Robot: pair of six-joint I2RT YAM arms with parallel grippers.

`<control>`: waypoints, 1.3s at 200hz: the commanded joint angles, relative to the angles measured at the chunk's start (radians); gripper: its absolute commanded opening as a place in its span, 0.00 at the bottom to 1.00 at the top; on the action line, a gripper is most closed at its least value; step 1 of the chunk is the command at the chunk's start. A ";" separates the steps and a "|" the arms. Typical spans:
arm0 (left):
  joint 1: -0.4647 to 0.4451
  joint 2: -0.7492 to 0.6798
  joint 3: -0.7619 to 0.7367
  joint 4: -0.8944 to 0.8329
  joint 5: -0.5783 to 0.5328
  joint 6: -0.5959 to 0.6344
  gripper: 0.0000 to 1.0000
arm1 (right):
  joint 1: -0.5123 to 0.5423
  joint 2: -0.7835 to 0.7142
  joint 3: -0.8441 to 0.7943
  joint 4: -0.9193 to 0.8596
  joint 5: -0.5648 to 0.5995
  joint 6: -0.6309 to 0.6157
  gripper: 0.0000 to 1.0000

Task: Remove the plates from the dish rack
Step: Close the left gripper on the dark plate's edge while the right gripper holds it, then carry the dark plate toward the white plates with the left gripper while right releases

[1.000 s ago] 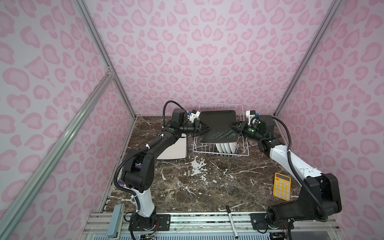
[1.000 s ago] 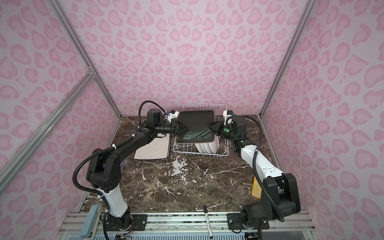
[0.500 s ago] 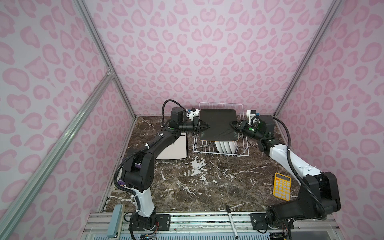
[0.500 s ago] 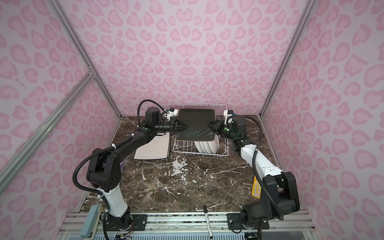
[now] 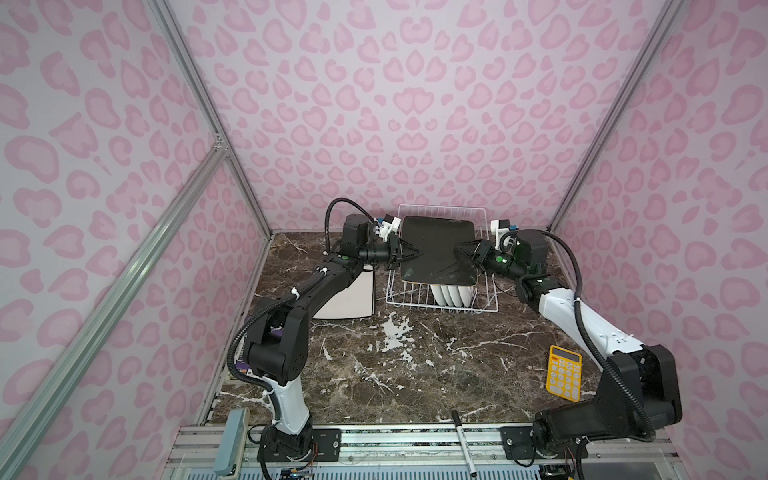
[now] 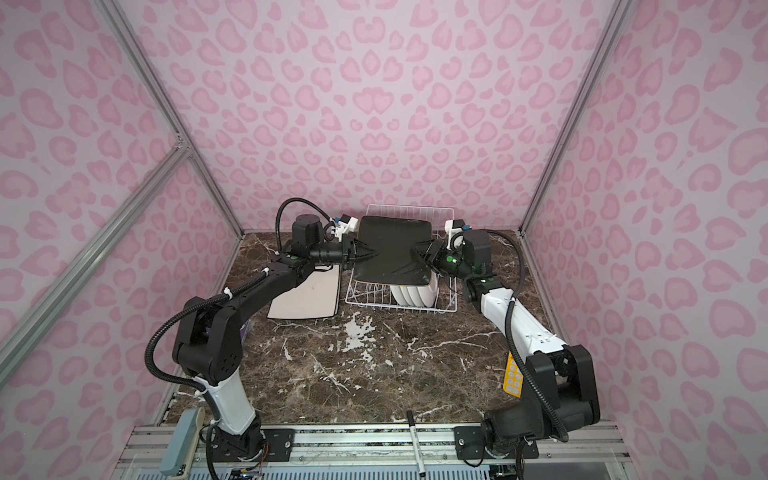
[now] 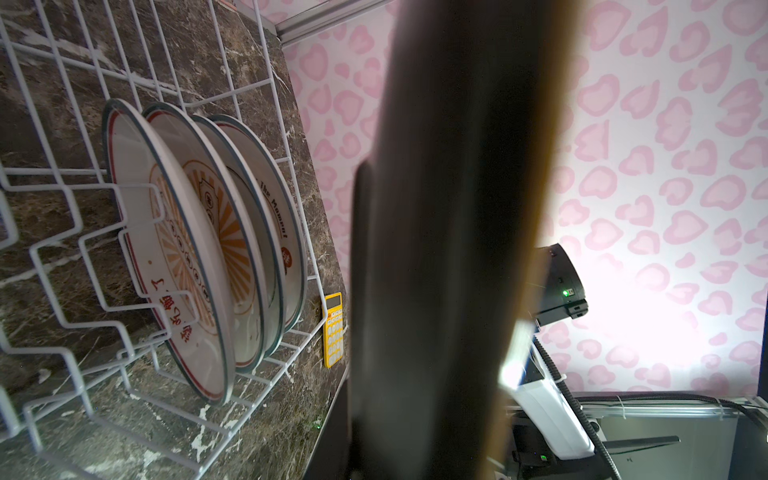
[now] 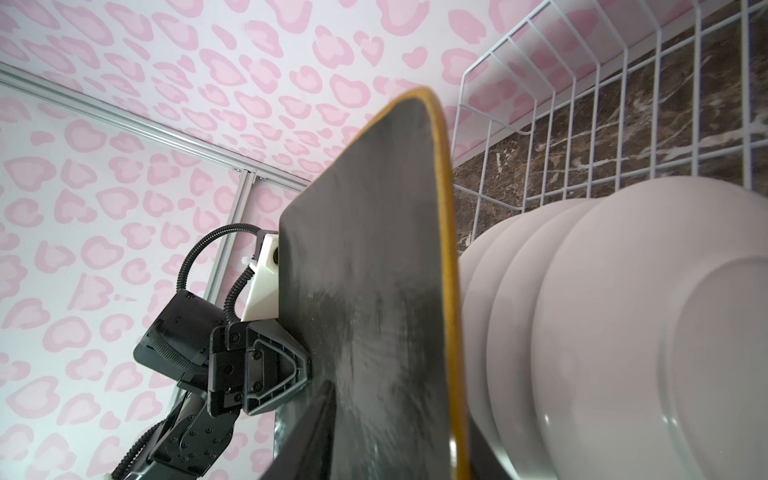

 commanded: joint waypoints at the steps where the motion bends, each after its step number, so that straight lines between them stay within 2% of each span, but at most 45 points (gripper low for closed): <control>1: -0.004 -0.032 0.000 0.180 0.049 -0.034 0.04 | 0.002 -0.009 0.004 -0.004 -0.024 -0.029 0.48; 41: 0.001 -0.047 0.002 0.188 0.044 -0.039 0.04 | -0.001 -0.047 0.005 -0.051 0.015 -0.086 0.67; 78: 0.007 -0.071 0.009 0.156 0.044 -0.016 0.04 | -0.001 -0.130 -0.001 -0.186 0.190 -0.188 0.94; 89: 0.009 -0.077 0.018 0.122 0.044 0.009 0.04 | -0.001 -0.160 -0.003 -0.219 0.237 -0.224 0.99; 110: 0.018 -0.086 0.045 0.041 0.050 0.071 0.04 | 0.000 -0.206 0.003 -0.272 0.295 -0.305 0.99; 141: 0.048 -0.103 0.095 -0.122 0.038 0.172 0.04 | 0.028 -0.279 0.020 -0.380 0.426 -0.503 0.99; 167: 0.067 -0.130 0.138 -0.255 -0.007 0.281 0.04 | 0.047 -0.343 -0.025 -0.338 0.445 -0.598 0.99; 187: 0.078 -0.152 0.150 -0.293 -0.015 0.309 0.04 | 0.070 -0.375 -0.045 -0.318 0.439 -0.660 0.99; 260: 0.155 -0.229 0.172 -0.494 -0.075 0.466 0.04 | 0.235 -0.365 -0.023 -0.338 0.534 -0.840 0.99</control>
